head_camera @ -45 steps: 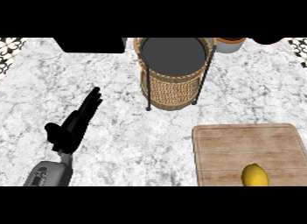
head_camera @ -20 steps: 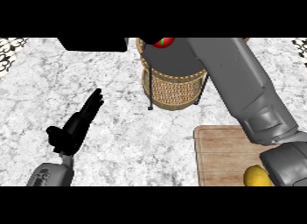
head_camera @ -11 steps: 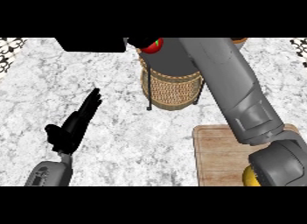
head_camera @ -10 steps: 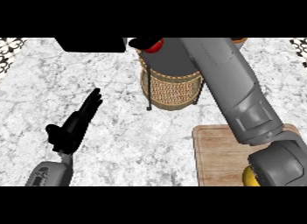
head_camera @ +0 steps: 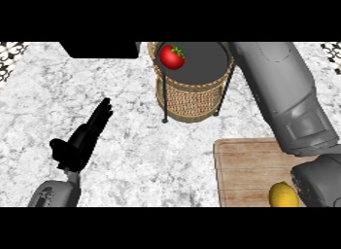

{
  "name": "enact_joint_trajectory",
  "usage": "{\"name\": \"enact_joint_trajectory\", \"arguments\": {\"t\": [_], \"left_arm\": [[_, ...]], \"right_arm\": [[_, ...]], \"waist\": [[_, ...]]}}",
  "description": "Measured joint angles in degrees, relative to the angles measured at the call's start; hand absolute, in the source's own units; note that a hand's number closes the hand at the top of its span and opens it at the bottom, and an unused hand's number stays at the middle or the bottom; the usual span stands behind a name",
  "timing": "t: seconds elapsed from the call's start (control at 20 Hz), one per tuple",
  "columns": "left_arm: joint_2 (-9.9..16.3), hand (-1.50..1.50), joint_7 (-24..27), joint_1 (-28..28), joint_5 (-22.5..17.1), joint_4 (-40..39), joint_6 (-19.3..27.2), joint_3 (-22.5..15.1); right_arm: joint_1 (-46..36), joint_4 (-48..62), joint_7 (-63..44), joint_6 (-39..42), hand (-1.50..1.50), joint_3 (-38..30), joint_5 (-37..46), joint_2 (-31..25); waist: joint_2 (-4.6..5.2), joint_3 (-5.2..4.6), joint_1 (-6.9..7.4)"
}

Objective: Pick the tomato from the cutting board and place it in the tiered basket

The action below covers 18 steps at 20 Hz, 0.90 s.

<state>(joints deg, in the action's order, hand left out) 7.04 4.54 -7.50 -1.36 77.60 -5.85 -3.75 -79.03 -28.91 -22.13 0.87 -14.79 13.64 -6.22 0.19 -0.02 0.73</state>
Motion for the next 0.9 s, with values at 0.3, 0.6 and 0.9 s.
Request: {"name": "enact_joint_trajectory", "arguments": {"t": [0.3,0.6,0.9], "left_arm": [[0.0,0.00,0.0,0.7,0.0,0.5,-0.2,-0.1],[-0.2,0.00,0.0,1.4,0.2,1.1,-0.1,-0.1],[-0.9,0.00,-0.3,2.1,0.8,2.1,0.4,-0.7]], "right_arm": [[1.6,-2.5,3.0,-10.1,-1.50,-2.3,1.9,-7.2],[7.9,-5.2,9.7,-8.4,-1.50,-8.7,-3.0,-16.1],[13.8,-3.5,14.2,2.4,-1.50,-14.3,-8.3,-27.9]], "waist": [[0.00,0.00,-0.23],[-0.04,0.06,-0.59],[0.05,0.08,-0.39]]}}
